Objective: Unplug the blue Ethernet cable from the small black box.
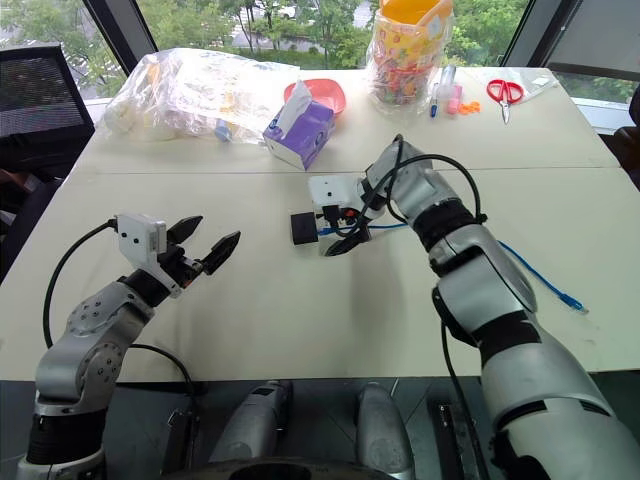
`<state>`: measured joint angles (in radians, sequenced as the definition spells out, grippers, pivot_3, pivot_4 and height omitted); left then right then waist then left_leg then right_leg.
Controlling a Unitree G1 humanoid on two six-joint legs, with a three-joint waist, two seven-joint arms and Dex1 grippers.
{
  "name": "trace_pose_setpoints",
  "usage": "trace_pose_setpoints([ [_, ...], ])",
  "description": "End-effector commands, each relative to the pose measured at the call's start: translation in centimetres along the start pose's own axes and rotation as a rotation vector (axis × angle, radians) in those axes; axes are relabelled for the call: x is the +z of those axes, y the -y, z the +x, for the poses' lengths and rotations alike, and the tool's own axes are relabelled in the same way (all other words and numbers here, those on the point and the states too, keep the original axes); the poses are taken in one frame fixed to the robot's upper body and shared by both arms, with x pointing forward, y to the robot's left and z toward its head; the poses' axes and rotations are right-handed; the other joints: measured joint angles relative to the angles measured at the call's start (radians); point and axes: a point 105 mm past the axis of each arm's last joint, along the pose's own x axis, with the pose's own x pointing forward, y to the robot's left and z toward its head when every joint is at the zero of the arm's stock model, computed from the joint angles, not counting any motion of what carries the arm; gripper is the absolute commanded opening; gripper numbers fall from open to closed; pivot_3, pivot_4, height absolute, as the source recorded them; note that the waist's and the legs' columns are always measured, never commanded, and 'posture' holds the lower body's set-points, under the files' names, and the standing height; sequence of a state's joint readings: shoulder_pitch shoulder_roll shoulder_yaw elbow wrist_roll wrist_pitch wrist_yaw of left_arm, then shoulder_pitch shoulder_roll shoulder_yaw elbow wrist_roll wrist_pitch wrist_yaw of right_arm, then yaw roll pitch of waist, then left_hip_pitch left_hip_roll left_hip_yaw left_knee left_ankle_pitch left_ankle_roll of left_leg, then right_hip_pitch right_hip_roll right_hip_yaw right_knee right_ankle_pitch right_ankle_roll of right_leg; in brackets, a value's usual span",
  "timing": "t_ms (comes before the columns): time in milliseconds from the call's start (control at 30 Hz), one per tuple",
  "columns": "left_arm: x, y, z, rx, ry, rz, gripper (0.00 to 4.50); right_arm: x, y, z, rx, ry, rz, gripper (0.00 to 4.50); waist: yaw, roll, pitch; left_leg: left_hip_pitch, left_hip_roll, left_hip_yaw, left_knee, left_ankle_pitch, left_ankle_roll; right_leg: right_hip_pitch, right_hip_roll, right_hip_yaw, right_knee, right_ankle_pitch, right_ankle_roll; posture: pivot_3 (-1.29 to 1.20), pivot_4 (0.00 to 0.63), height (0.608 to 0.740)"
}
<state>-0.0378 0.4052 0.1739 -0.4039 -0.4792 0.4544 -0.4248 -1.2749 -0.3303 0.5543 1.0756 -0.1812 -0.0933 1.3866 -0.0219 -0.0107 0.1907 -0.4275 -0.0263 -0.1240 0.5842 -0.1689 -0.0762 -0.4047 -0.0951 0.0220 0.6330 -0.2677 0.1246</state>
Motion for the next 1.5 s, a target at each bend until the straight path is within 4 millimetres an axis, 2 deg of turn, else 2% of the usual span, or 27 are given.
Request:
trace_pose_setpoints([
  [33, 1.5, 0.0, -0.4, 0.022, 0.052, 0.037, 4.48, 0.6, 1.1, 0.1, -0.037, -0.059, -0.036, 4.5, 0.0, 0.0, 0.0, 0.0, 0.0, 0.0, -0.001, 0.0, -0.001, 0.0, 0.0, 0.0, 0.0, 0.0, 0.0, 0.0, 0.15, 0.726],
  [300, 1.6, 0.0, -0.8, 0.057, 0.062, 0.038, 4.48, -0.8, 1.5, 0.6, -0.07, -0.206, -0.105, 4.5, -0.002, 0.0, 0.0, 0.002, 0.002, 0.0, -0.005, 0.002, -0.004, -0.003, 0.002, 0.001, 0.003, 0.0, 0.0, 0.0, 0.15, 0.726],
  [567, 1.7, 0.2, -0.7, 0.064, 0.068, 0.039, 4.48, -1.4, 1.5, 0.7, -0.069, -0.247, -0.116, 4.5, 0.001, 0.0, 0.0, 0.006, 0.002, 0.0, -0.004, 0.004, -0.006, 0.001, 0.002, 0.001, 0.005, 0.0, -0.004, 0.0, 0.15, 0.726],
  [667, 1.8, 0.1, -0.6, 0.063, 0.068, 0.044, 4.5, -1.3, 1.2, 1.1, -0.046, -0.245, -0.118, 3.67, 0.0, 0.0, 0.0, 0.008, 0.002, 0.0, -0.004, 0.005, -0.006, 0.001, 0.002, 0.001, 0.008, 0.0, -0.004, 0.0, 0.15, 0.726],
  [900, 2.2, -0.2, -0.3, 0.058, 0.071, 0.058, 4.5, -1.0, 0.7, 1.9, -0.009, -0.237, -0.104, 0.19, -0.017, 0.0, 0.0, 0.012, 0.003, 0.0, -0.004, 0.006, -0.007, 0.001, 0.004, 0.002, 0.015, -0.001, -0.005, 0.0, 0.15, 0.726],
  [933, 2.3, -0.3, -0.2, 0.058, 0.072, 0.06, 4.5, -1.1, 0.6, 1.9, -0.008, -0.235, -0.102, 0.05, -0.02, 0.0, 0.0, 0.012, 0.003, 0.0, -0.004, 0.006, -0.008, 0.001, 0.004, 0.002, 0.016, 0.0, -0.005, 0.0, 0.15, 0.726],
  [1133, 2.7, -0.7, -0.1, 0.06, 0.078, 0.066, 4.5, -0.3, 1.7, 1.5, -0.103, -0.174, -0.148, 0.05, -0.023, 0.0, 0.0, 0.013, 0.004, 0.0, -0.004, 0.006, -0.008, 0.001, 0.005, 0.003, 0.016, 0.0, -0.004, 0.0, 0.15, 0.726],
  [1233, 3.3, -1.1, 0.1, 0.069, 0.096, 0.05, 4.5, 1.2, 3.6, 0.3, -0.293, -0.087, -0.248, 0.05, -0.022, 0.0, 0.0, 0.013, 0.004, 0.0, -0.004, 0.006, -0.008, 0.001, 0.005, 0.003, 0.016, 0.0, -0.005, 0.0, 0.15, 0.726],
  [1333, 4.0, -1.0, 0.9, 0.02, 0.104, -0.029, 4.5, 2.6, 5.0, -2.0, -0.562, 0.049, -0.416, 0.05, -0.019, 0.0, 0.0, 0.012, 0.004, -0.001, -0.004, 0.006, -0.008, 0.001, 0.005, 0.003, 0.016, 0.0, -0.005, 0.0, 0.15, 0.726],
  [1500, 4.9, 0.4, 1.8, -0.148, 0.07, -0.116, 4.5, 2.5, 2.5, -2.9, -0.744, 0.178, -0.629, 0.05, -0.022, -0.002, 0.0, 0.01, 0.004, -0.001, -0.005, 0.006, -0.008, 0.0, 0.005, 0.004, 0.015, 0.001, -0.002, 0.0, 0.15, 0.726],
])
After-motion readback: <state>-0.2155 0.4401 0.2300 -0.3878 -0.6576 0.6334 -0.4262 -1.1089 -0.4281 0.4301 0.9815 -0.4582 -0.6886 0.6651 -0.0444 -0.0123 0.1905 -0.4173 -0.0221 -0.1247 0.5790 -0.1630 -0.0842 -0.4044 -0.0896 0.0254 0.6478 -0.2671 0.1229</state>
